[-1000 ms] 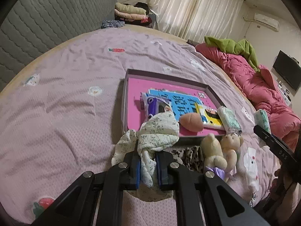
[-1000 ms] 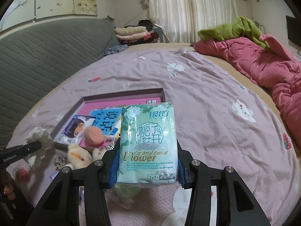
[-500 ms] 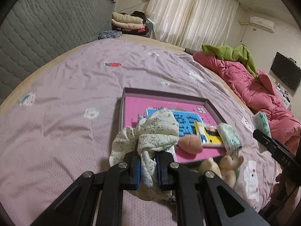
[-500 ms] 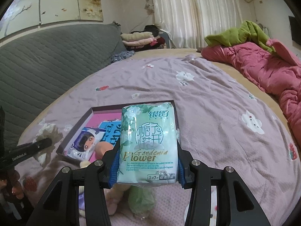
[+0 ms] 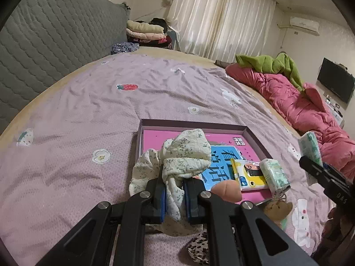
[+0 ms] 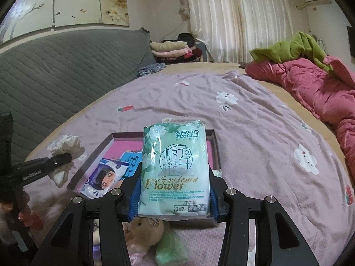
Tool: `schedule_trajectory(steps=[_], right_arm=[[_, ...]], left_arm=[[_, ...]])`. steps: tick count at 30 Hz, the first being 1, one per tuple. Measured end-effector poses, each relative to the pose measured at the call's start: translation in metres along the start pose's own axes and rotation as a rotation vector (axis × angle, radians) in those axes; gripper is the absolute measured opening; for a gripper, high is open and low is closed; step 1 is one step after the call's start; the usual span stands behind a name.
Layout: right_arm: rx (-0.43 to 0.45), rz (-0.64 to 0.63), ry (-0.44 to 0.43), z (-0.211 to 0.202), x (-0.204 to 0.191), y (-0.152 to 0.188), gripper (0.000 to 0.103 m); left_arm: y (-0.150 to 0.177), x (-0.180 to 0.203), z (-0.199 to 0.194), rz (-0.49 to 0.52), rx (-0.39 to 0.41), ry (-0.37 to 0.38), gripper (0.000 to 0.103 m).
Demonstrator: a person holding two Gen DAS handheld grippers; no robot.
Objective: Organize soft objects
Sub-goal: 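Carry the Flower pack and scrunchie over the pink box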
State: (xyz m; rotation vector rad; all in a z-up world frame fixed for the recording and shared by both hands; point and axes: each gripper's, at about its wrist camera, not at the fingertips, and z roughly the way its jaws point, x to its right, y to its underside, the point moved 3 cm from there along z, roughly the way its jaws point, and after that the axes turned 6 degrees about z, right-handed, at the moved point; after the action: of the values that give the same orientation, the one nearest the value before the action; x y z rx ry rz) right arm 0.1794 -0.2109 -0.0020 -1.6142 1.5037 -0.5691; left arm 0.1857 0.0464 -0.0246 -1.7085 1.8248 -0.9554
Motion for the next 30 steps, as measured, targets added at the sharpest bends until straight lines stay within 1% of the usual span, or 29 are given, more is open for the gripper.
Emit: schedule_trajectory(steps=[2, 5, 11, 23, 30], right_arm=[[0.002, -0.004, -0.008, 0.002, -0.003, -0.002, 0.05], [0.004, -0.017, -0.02, 0.004, -0.008, -0.005, 0.05], [0.01, -0.019, -0.043, 0.007, -0.015, -0.011, 0.05], [0.005, -0.039, -0.051, 0.028, -0.025, -0.022, 0.05], [-0.013, -0.056, -0.057, 0.042, -0.029, -0.025, 0.05]], left_arm=[[0.0, 0.001, 0.004, 0.012, -0.014, -0.025, 0.013], [-0.001, 0.001, 0.009, 0.003, -0.024, -0.012, 0.013], [-0.003, 0.001, 0.013, 0.005, -0.033, -0.014, 0.013], [-0.006, -0.002, 0.027, -0.004, -0.059, -0.013, 0.013], [-0.005, 0.001, 0.041, 0.014, -0.093, -0.015, 0.013]])
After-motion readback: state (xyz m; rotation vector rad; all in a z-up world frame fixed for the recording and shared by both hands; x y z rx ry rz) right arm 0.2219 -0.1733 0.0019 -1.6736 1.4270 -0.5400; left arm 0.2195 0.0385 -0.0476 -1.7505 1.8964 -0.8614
